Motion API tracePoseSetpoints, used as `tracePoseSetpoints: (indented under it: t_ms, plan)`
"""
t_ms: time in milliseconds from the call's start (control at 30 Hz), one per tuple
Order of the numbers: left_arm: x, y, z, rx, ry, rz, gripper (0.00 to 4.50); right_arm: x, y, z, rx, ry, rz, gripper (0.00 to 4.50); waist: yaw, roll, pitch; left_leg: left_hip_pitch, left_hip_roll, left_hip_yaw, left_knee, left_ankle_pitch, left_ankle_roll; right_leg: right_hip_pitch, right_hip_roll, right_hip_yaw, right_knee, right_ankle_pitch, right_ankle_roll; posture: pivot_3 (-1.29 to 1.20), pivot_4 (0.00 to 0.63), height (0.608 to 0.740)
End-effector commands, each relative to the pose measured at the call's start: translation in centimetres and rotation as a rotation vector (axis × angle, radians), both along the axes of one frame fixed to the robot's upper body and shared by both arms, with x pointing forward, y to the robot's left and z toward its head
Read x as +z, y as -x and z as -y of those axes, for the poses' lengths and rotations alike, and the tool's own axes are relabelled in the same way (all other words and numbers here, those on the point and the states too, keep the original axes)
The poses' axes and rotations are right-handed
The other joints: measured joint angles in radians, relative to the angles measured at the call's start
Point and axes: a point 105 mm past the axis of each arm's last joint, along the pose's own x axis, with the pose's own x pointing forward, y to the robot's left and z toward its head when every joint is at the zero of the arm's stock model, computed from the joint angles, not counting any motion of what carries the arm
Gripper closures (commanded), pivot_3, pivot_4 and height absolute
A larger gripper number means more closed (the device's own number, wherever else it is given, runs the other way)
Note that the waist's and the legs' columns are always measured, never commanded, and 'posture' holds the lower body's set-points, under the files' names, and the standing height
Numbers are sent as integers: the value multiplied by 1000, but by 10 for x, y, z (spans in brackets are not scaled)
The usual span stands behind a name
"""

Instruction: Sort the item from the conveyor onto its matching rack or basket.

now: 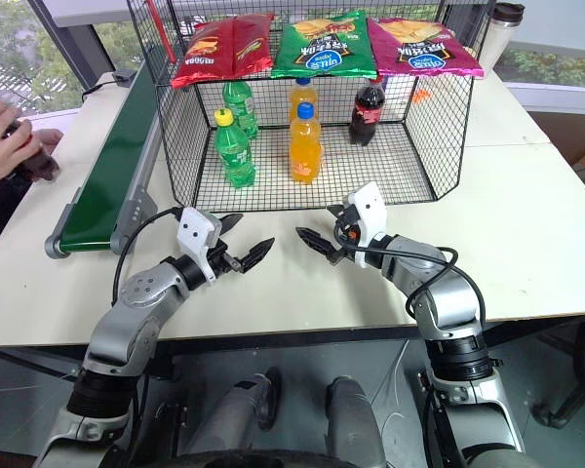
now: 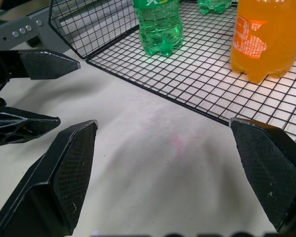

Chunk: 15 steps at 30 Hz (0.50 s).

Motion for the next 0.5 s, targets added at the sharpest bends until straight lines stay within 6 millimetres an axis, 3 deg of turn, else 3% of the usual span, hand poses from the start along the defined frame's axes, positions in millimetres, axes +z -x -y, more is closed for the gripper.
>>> tracePoseSetpoints:
  t_ms: [33, 500]
  plan:
    - [15, 4, 0, -19, 25, 63, 0, 21, 4, -7, 37, -17, 73, 77, 0, 0, 0, 0, 0, 0, 0, 0, 0, 0, 0, 0, 0, 0, 0, 0, 150, 738]
    - [13, 1, -1, 1, 11, 58, 0, 23, 4, -8, 44, -20, 76, 77, 0, 0, 0, 0, 0, 0, 0, 0, 0, 0, -1, 0, 0, 0, 0, 0, 150, 738]
